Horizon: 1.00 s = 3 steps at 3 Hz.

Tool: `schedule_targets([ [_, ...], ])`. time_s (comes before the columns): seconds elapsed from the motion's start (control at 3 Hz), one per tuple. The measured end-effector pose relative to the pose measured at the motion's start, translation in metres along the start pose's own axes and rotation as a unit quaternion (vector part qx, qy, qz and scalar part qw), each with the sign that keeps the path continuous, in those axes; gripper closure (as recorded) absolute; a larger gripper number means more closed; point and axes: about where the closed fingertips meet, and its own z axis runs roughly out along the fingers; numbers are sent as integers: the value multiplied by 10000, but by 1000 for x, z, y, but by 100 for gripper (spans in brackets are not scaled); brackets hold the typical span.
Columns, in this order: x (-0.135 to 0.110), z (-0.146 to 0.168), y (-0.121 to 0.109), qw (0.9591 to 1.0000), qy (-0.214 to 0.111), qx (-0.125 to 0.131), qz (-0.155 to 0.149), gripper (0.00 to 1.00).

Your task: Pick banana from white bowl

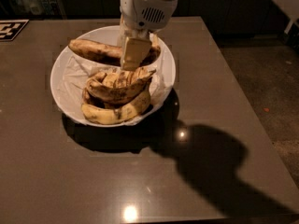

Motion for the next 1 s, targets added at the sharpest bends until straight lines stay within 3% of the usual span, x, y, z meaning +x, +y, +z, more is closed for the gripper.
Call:
schedule_targets([
  [0.33,-5,-27,23,9996,30,244,-100,100],
  [0.67,-4,-53,66,9991,146,384,-87,100],
  [1.0,-9,-59,68,9988,137,452,-124,100],
])
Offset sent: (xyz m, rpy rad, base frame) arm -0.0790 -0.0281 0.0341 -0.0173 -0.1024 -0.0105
